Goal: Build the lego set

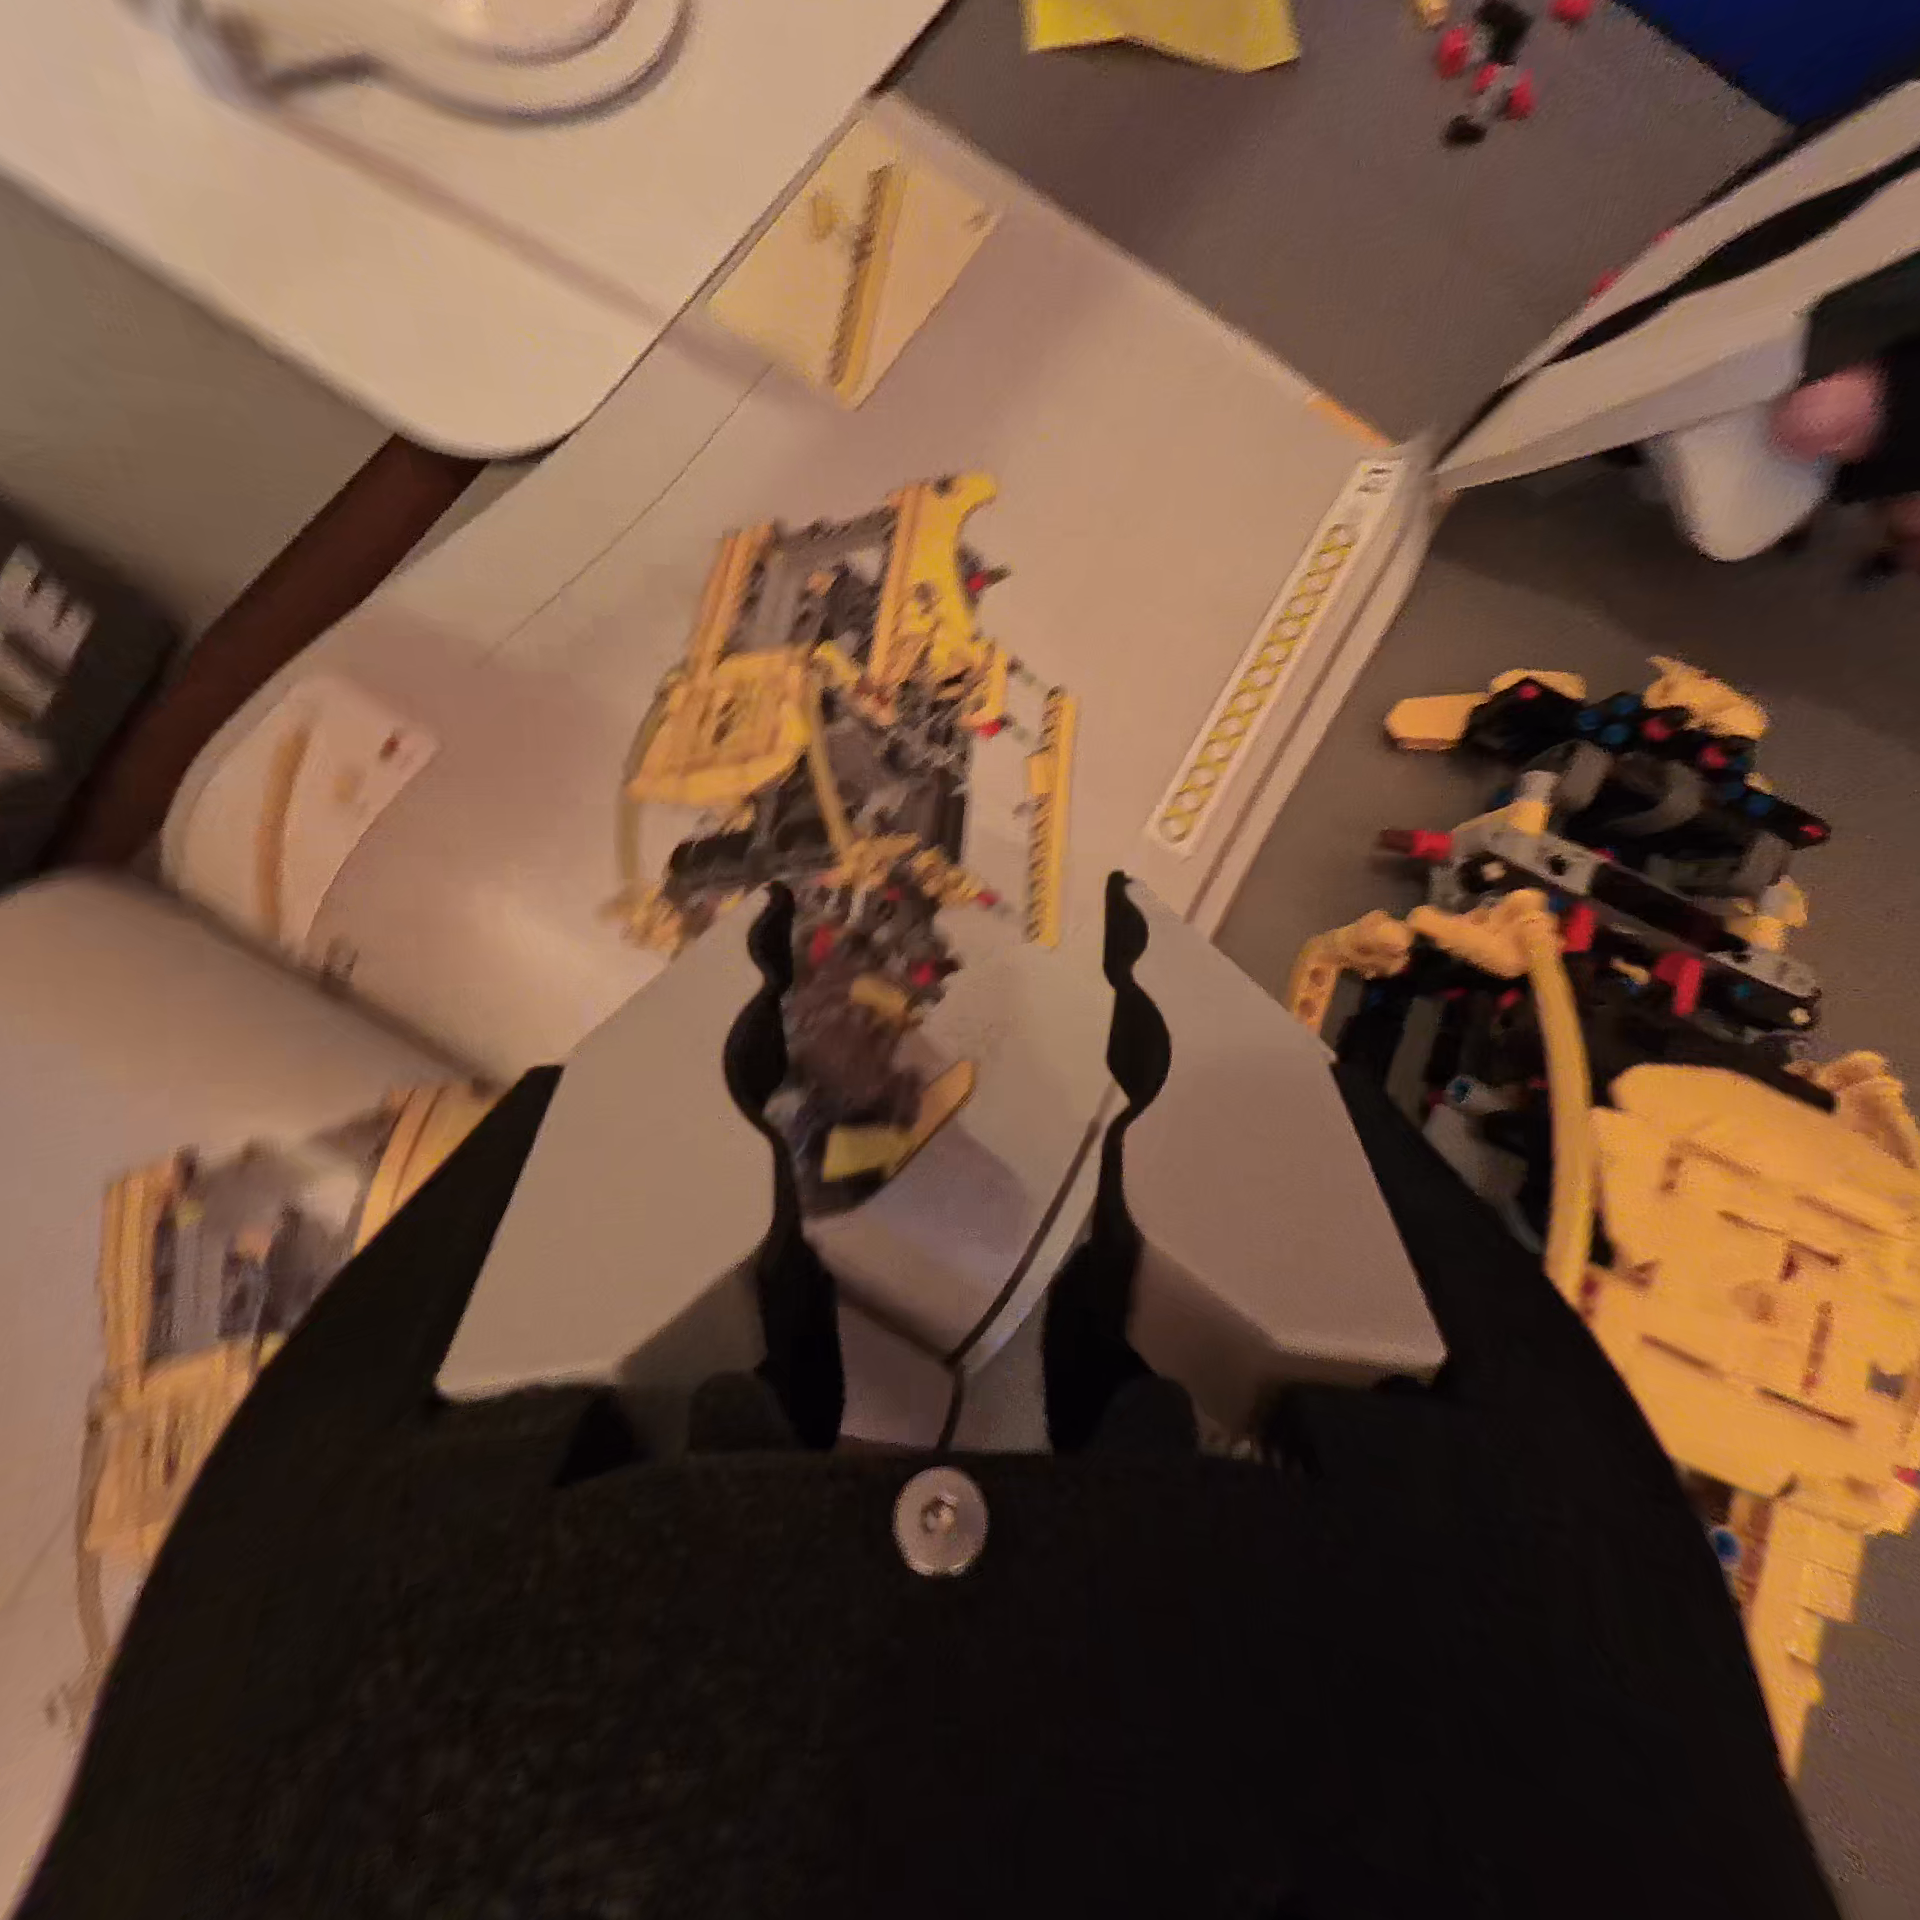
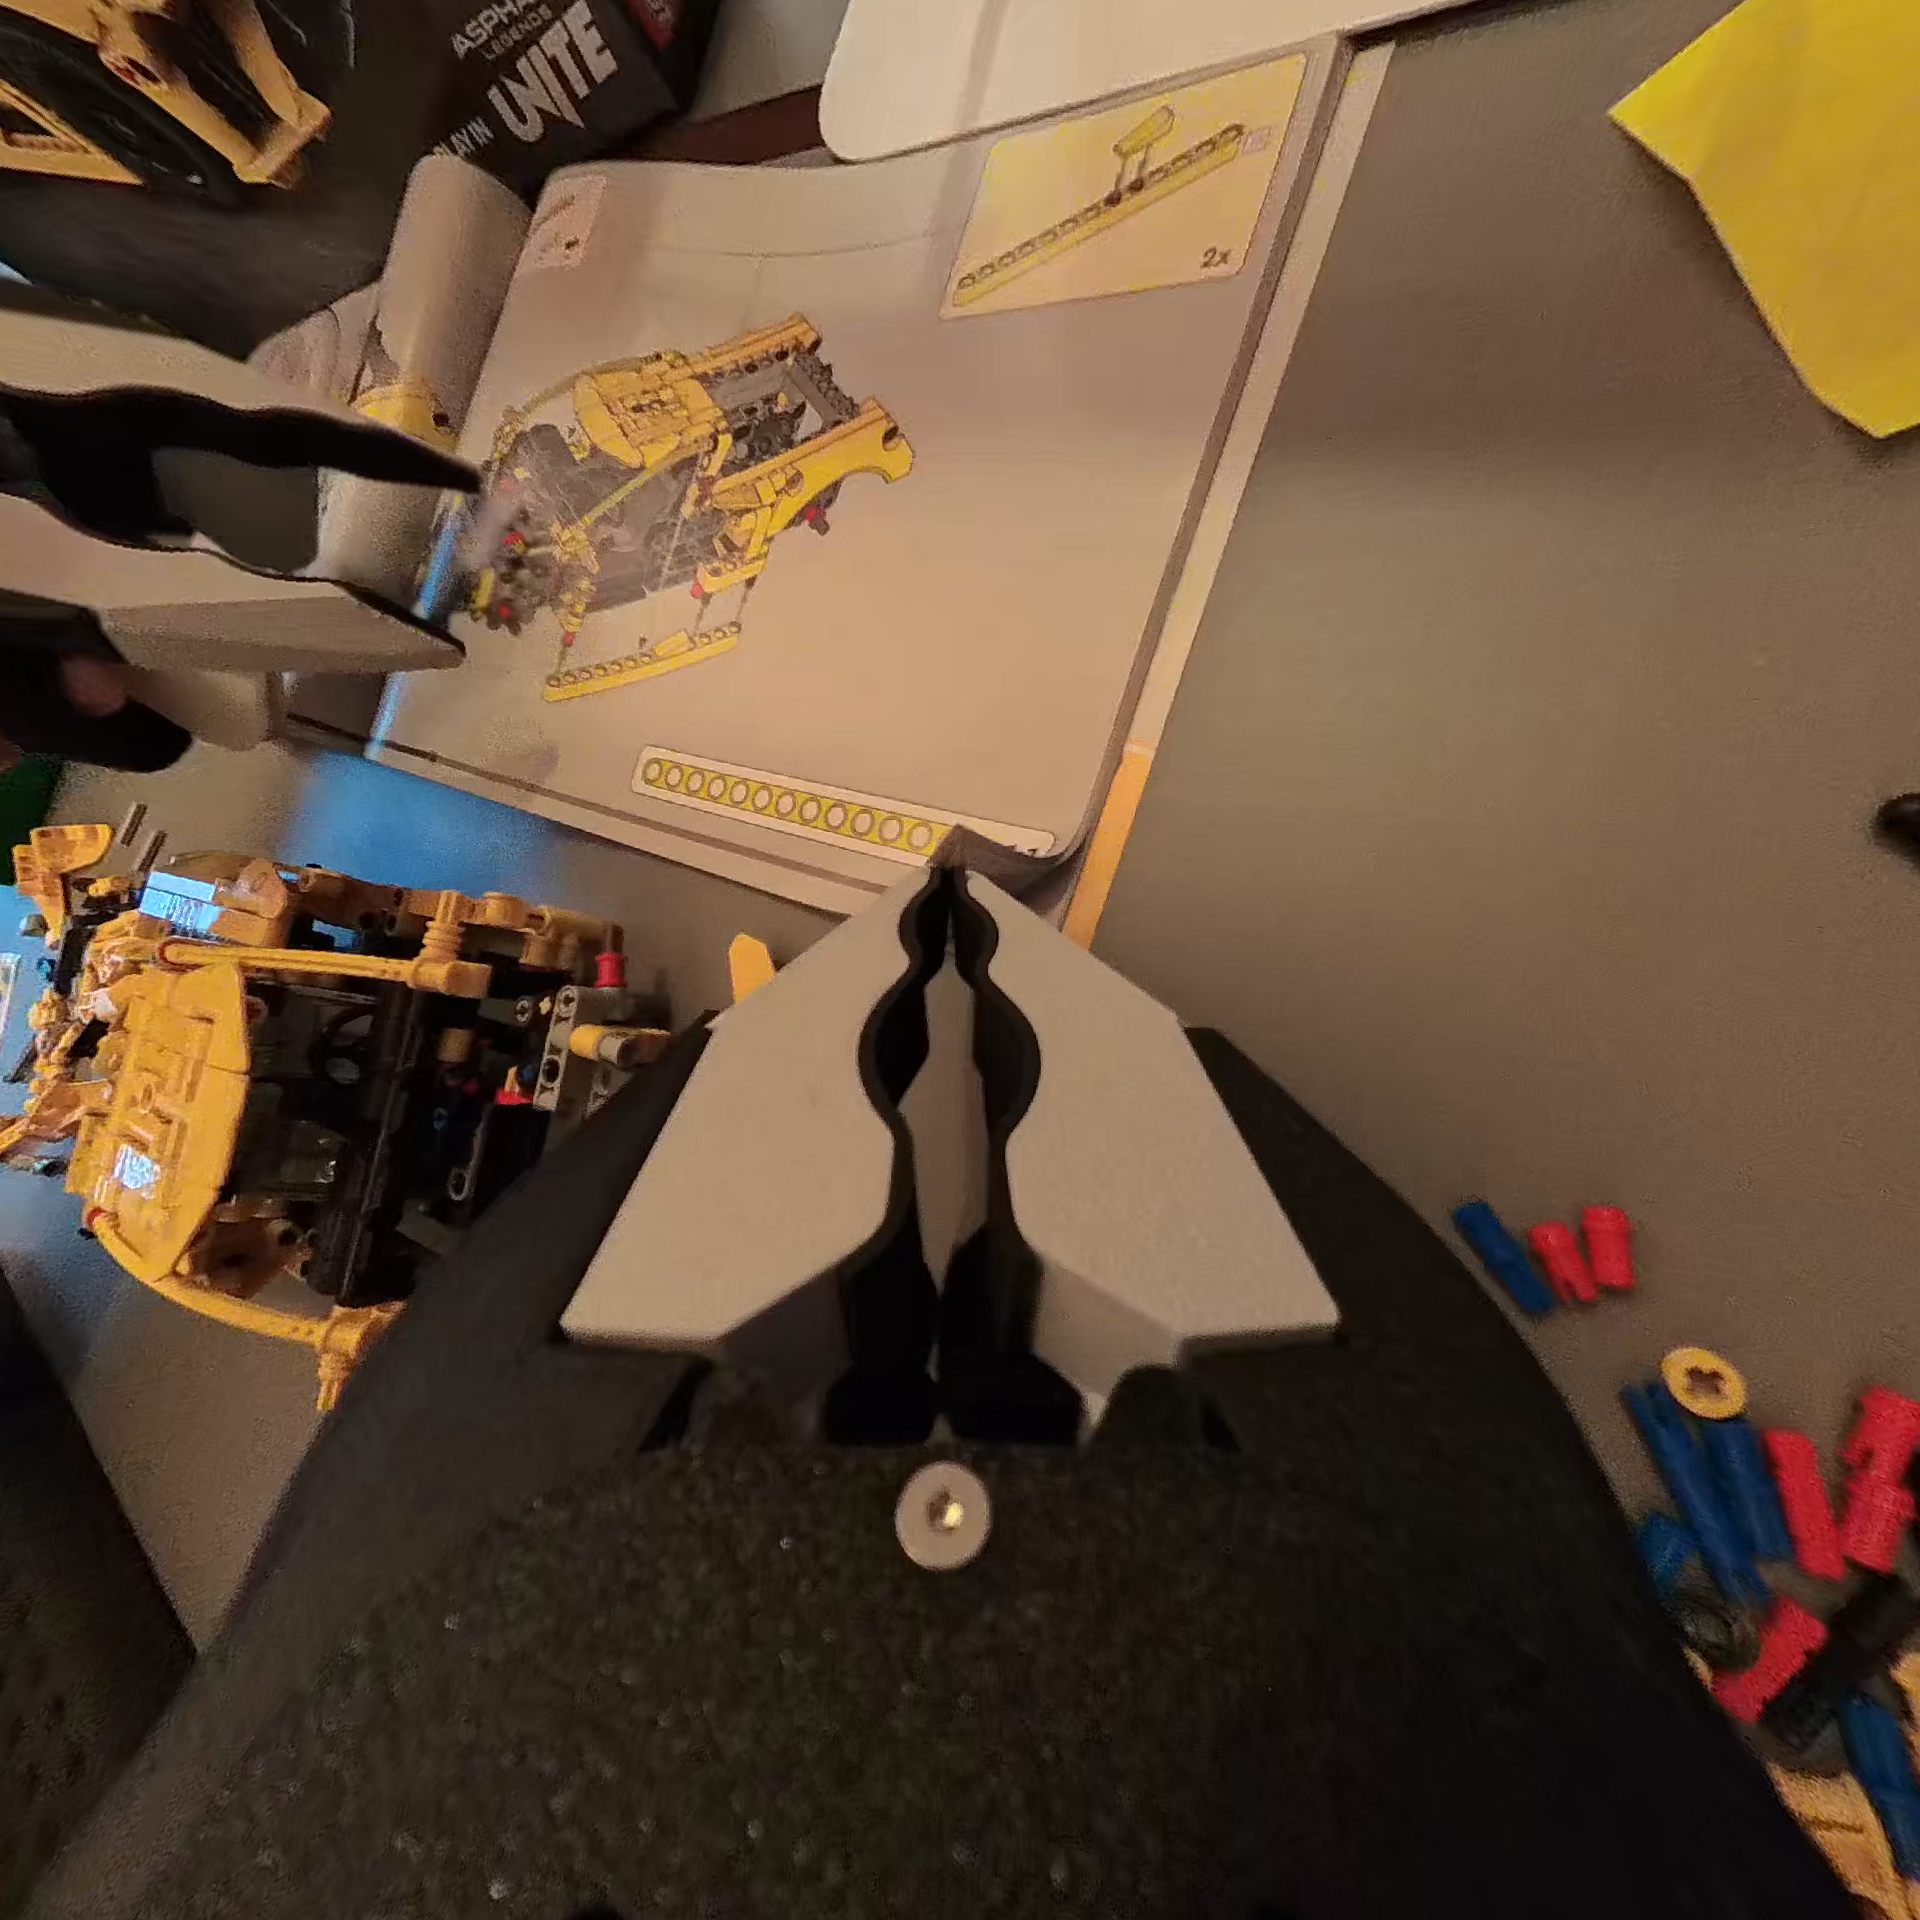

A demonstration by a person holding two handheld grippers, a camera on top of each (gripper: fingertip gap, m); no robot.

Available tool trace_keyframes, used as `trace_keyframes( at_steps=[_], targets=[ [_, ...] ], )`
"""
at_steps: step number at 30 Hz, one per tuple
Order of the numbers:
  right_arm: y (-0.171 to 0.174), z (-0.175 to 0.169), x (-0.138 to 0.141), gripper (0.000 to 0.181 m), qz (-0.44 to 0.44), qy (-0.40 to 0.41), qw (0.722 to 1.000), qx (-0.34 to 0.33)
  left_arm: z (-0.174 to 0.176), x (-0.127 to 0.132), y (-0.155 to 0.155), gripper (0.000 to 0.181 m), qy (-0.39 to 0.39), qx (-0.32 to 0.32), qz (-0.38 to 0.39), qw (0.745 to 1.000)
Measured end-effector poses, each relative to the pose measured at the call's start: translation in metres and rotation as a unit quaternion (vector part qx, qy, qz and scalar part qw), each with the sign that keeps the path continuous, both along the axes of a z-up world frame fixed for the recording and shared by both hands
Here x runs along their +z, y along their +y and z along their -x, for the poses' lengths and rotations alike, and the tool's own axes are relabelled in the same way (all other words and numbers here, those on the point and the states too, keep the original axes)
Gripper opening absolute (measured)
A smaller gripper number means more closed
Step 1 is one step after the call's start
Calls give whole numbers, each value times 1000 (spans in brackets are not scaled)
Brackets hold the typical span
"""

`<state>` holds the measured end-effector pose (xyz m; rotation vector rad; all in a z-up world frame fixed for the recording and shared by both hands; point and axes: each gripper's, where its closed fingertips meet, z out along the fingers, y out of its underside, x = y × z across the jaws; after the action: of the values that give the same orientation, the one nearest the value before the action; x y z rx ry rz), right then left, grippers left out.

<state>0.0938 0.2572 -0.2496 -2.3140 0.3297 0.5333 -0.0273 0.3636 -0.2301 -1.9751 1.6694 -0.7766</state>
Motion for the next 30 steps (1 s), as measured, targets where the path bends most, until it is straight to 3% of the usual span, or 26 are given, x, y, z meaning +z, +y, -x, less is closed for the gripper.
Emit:
trace_keyframes(
  at_steps=[6,9,12,16,22,30],
  targets=[
    [6,3,4,0,-5,-14,1000,9,-62,9,-72,53,-12,-176,20,984],
    [8,4,6,0,-8,-16,1000,11,-87,-3,-92,41,-1,-217,50,975],
    [7,5,9,0,-12,-14,1000,11,-105,-10,-99,26,1,-225,112,968],
    [5,4,8,0,-13,-8,1000,12,-117,-8,-104,20,-14,-222,191,956],
    [3,3,8,0,-17,4,1000,15,-117,-14,-114,0,-20,-245,196,949],
    [-2,2,12,1,-29,0,999,23,-115,-10,-107,0,-25,-243,171,954]
  ],
)
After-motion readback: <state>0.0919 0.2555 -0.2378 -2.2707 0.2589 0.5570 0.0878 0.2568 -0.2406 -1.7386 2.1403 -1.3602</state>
